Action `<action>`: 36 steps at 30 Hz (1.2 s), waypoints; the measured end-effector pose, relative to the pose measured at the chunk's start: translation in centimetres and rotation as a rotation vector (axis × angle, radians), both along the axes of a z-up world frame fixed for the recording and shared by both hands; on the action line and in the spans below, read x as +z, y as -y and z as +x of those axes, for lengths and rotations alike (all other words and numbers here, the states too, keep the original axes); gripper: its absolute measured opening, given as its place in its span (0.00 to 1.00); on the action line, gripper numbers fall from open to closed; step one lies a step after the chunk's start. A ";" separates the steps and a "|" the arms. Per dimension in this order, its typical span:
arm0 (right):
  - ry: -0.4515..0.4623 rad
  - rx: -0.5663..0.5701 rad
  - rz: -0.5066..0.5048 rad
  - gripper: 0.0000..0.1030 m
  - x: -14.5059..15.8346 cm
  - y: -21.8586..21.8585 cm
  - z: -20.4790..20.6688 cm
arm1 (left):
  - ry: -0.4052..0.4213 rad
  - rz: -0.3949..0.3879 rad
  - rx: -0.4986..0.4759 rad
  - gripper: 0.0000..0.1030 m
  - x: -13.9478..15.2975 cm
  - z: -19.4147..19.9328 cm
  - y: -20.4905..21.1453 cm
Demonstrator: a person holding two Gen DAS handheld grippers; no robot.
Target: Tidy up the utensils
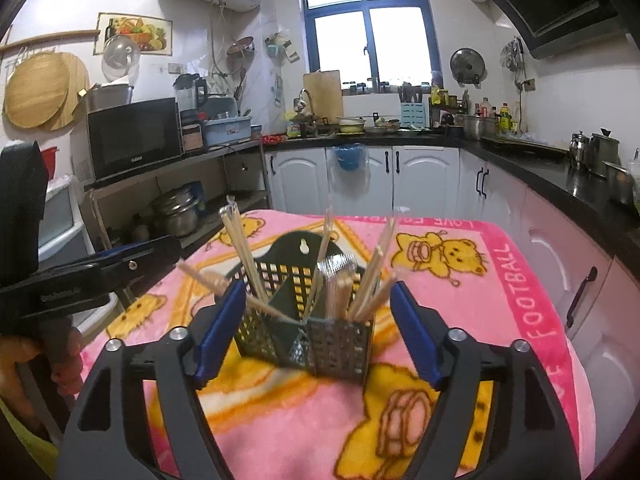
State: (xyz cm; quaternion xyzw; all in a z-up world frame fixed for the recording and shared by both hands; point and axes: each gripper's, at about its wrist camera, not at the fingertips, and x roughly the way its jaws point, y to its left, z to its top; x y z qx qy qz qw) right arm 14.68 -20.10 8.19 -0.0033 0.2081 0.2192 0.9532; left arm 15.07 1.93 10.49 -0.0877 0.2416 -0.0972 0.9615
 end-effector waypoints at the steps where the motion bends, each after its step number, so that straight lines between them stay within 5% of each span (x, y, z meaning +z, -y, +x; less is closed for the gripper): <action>1: -0.004 -0.002 -0.003 0.75 -0.3 0.2 -0.3 | -0.006 0.002 -0.003 0.77 -0.2 -0.1 0.1; 6: -0.026 -0.016 -0.013 0.80 -1.8 0.8 -1.3 | -0.046 0.000 -0.005 0.89 -2.2 -1.0 0.2; 16: -0.022 -0.062 -0.061 0.86 -4.8 1.1 -3.3 | -0.104 -0.005 0.007 0.90 -6.7 -2.5 1.0; 28: 0.015 -0.100 -0.022 0.92 -7.2 2.3 -4.5 | -0.028 0.034 0.085 0.90 -9.1 -4.3 1.6; 36: 0.122 -0.164 0.042 0.93 -7.4 3.7 -5.9 | 0.024 0.084 0.135 0.90 -9.6 -5.1 2.1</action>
